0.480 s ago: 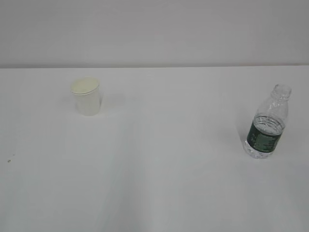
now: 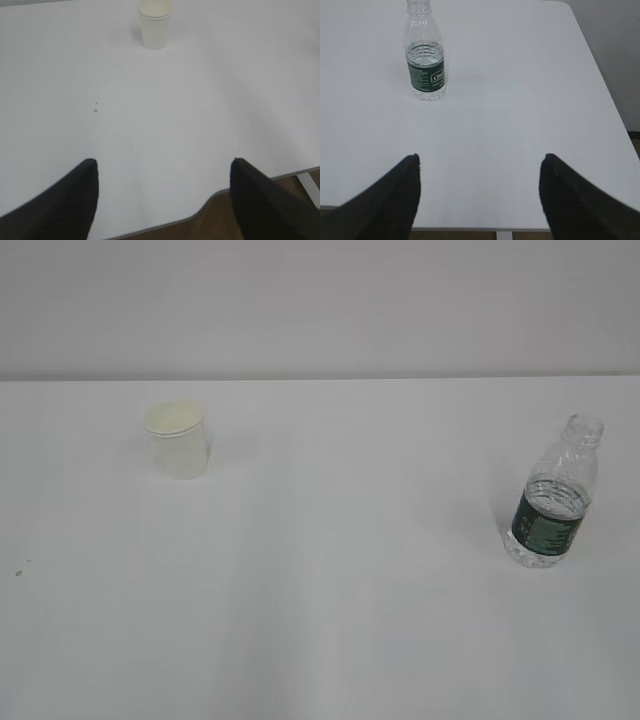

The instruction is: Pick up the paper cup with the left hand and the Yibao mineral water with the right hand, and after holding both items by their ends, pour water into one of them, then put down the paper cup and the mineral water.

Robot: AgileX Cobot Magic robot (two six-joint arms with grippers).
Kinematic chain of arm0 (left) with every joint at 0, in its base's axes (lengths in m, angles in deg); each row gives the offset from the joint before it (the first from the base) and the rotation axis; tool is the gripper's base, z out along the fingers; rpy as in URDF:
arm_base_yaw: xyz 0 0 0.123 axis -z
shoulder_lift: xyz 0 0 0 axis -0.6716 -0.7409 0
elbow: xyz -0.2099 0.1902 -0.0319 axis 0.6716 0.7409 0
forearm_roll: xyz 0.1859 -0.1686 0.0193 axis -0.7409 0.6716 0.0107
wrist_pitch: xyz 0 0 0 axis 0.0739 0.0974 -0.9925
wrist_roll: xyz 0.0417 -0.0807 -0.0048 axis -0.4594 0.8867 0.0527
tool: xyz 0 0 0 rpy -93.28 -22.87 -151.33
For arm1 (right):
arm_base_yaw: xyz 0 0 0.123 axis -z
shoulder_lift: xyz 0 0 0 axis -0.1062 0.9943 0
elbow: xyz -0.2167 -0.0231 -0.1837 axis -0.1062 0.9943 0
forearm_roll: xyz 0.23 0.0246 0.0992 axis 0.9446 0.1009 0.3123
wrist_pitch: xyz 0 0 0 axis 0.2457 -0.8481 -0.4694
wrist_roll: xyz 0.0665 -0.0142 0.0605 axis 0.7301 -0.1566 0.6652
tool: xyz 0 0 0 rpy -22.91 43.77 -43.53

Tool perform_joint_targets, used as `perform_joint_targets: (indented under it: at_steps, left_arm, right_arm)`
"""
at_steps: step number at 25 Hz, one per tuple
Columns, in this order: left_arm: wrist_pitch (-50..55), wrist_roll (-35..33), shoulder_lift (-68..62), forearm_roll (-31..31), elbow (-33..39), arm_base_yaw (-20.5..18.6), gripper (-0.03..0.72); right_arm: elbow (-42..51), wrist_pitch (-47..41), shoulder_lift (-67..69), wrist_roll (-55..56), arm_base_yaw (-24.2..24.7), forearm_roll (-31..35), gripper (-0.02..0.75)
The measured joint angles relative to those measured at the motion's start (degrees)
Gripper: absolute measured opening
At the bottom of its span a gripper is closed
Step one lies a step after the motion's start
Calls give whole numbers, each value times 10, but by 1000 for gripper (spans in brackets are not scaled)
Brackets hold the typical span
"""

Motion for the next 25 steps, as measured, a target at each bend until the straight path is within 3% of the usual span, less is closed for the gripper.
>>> perform_joint_targets:
  at_steps: [25]
  left_arm:
    - [0,0,0,0,0,0,593]
  right_arm:
    - [0,0,0,0,0,0,559]
